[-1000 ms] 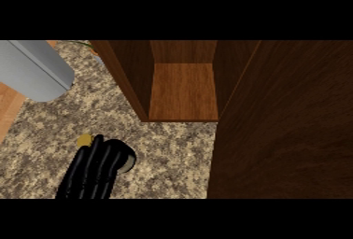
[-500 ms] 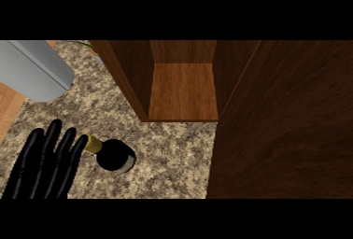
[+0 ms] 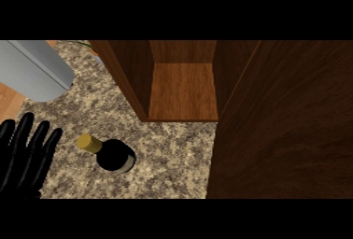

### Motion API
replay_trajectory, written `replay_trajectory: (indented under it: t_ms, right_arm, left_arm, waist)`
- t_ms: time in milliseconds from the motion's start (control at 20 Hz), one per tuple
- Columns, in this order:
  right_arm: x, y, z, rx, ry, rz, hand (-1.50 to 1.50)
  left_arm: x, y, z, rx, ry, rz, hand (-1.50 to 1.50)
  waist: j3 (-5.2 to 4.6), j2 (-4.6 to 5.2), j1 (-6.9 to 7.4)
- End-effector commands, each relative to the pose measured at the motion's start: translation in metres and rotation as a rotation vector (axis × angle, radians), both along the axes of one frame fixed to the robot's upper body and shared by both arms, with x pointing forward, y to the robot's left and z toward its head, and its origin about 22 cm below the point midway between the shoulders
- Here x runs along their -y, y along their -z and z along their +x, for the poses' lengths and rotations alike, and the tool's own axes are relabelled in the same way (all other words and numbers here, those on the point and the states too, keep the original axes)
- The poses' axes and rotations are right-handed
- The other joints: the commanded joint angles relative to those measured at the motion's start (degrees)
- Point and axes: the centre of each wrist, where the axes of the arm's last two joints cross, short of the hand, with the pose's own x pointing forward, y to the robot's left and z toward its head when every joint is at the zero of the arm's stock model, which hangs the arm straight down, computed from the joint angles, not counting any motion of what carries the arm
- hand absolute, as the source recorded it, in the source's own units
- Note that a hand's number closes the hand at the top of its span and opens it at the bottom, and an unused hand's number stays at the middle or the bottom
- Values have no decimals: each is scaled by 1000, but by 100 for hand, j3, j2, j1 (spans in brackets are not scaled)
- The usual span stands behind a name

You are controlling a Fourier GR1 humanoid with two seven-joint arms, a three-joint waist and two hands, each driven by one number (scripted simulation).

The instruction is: Pick up the wine, place it into the cabinet and close the cabinet

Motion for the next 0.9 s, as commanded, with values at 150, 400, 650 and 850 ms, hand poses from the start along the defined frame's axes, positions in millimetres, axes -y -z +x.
replay_trajectory:
  t_ms: [150, 400, 650, 850]
  right_arm:
    - [1, -20, -30, 52, -26, 41, -150]
    - [-4, -27, -26, 17, -19, 24, -150]
    - [1, -31, -29, 46, -50, 22, -150]
    - [6, -23, -23, 46, -40, 2, -150]
  left_arm:
    - [-28, 21, 7, -60, 10, -53, -150]
    - [-36, 52, 11, -108, 47, -51, -150]
    - [-41, 79, 15, -118, 48, -34, -150]
    - [-58, 111, 27, -96, -2, -33, -150]
  waist:
    - [0, -3, 0]
    - [-1, -3, 19]
    - [1, -2, 14]
    - [3, 3, -5]
